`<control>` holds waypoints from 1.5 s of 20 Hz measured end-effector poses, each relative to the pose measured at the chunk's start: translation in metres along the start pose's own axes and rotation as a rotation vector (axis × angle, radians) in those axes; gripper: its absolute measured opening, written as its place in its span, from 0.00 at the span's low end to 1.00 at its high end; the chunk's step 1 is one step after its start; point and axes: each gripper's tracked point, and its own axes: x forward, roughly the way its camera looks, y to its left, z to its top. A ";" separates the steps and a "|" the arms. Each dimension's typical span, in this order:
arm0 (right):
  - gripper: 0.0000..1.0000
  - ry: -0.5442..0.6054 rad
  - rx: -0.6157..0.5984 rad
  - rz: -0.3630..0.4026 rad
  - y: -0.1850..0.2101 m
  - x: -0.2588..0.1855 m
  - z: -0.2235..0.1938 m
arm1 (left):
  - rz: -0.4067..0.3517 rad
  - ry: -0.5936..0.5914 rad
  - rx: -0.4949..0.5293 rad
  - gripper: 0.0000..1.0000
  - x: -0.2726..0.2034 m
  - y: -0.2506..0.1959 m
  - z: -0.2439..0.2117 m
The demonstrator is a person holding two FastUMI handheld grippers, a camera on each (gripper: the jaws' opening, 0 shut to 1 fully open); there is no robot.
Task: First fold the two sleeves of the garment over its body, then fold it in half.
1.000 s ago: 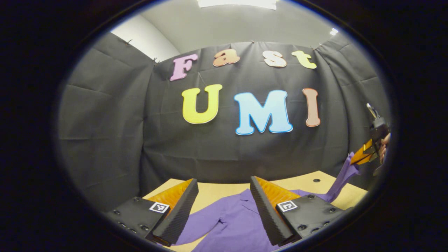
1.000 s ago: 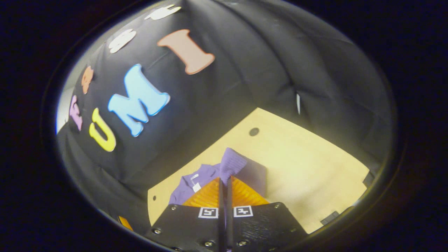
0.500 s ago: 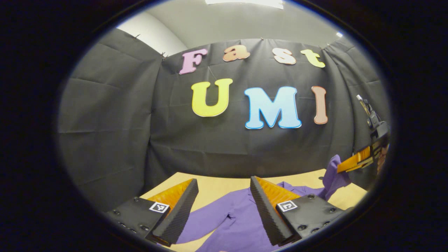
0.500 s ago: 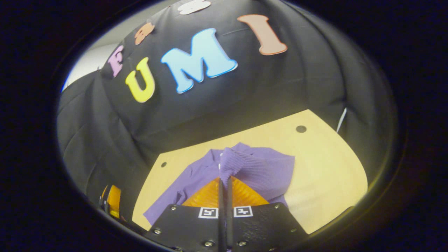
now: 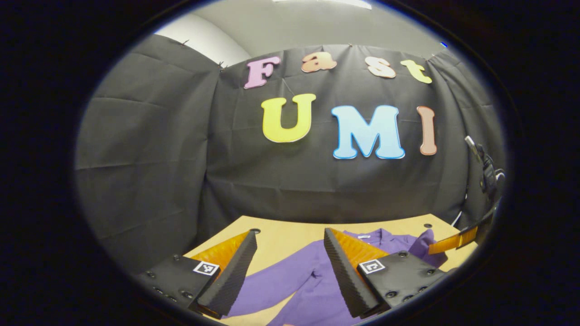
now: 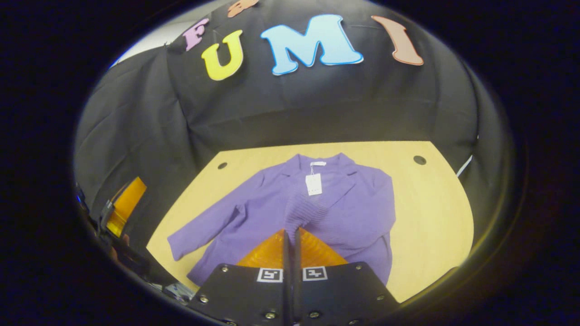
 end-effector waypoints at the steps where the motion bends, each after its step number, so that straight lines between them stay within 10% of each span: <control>1: 0.01 0.022 -0.022 -0.007 0.001 0.004 -0.008 | -0.001 0.009 -0.010 0.94 0.000 0.002 -0.003; 16: 0.14 0.186 -0.078 0.092 0.044 0.037 -0.071 | 0.087 0.071 -0.063 0.94 0.002 0.036 -0.033; 23: 0.93 0.071 -0.106 0.080 0.041 0.018 -0.045 | 0.134 0.123 -0.069 0.94 0.003 0.044 -0.054; 30: 0.92 -0.218 -0.132 -0.019 0.021 -0.026 0.023 | 0.315 0.236 -0.153 0.94 0.005 0.097 -0.100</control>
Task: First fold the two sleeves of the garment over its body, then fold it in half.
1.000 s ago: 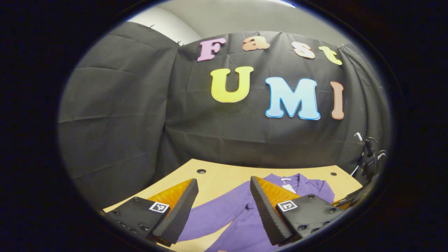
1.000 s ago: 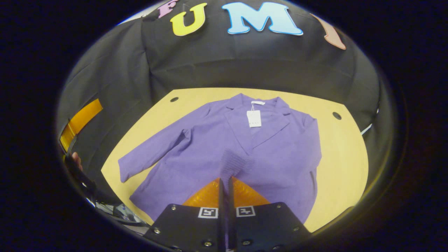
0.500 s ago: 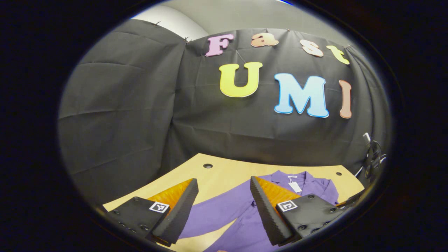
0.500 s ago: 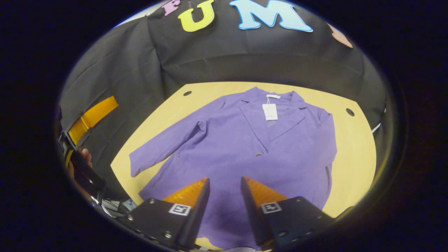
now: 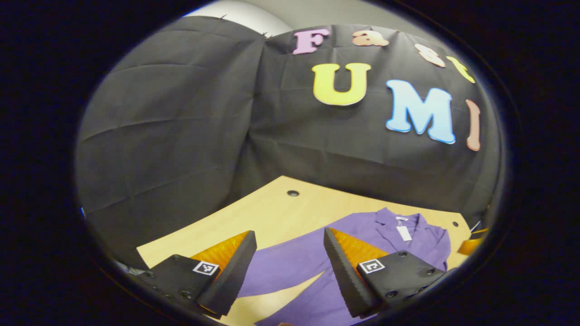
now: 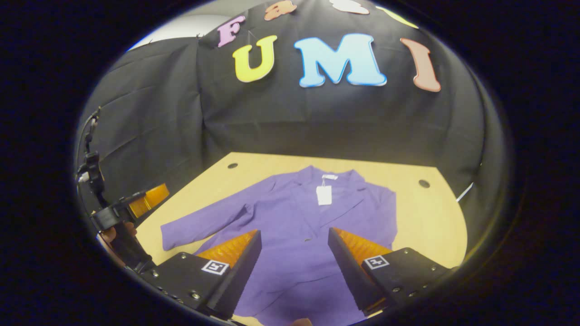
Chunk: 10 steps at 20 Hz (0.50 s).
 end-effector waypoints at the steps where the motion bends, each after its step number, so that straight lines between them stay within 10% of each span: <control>1: 0.93 -0.041 -0.009 -0.016 -0.003 -0.005 0.011 | 0.038 0.025 -0.018 0.94 0.005 0.013 -0.007; 10: 0.92 -0.126 -0.016 -0.068 -0.017 -0.021 0.037 | 0.314 0.283 -0.131 0.97 0.040 0.117 -0.081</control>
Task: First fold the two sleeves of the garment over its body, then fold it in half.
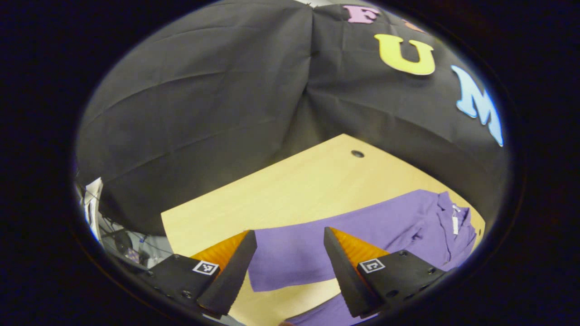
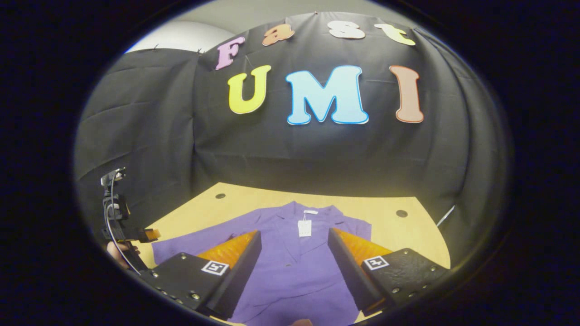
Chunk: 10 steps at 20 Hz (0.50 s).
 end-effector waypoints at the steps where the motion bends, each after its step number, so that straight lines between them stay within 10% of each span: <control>1: 0.92 0.009 -0.006 -0.001 0.000 0.000 -0.002 | 0.022 0.032 -0.015 0.97 0.006 0.007 -0.006; 10: 0.92 0.042 -0.011 -0.006 0.000 0.003 -0.011 | 0.110 0.243 -0.062 0.96 0.048 0.032 -0.052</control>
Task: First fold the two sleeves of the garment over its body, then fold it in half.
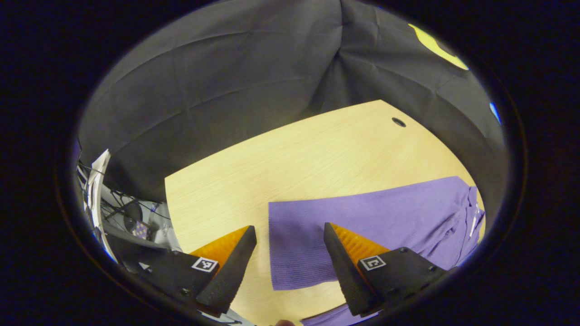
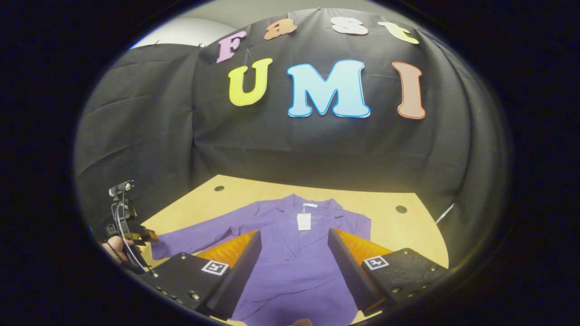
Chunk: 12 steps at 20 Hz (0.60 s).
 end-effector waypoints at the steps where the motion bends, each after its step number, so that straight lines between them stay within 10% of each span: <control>1: 0.92 0.006 0.001 0.000 0.000 0.001 -0.001 | 0.000 0.009 0.008 0.96 0.003 -0.001 -0.002; 11: 0.92 0.042 0.011 0.003 0.002 0.005 -0.009 | -0.014 0.006 0.063 0.89 0.018 -0.015 -0.012; 12: 0.92 0.045 0.011 0.007 0.003 0.006 -0.009 | -0.016 0.008 0.074 0.75 0.019 -0.017 -0.012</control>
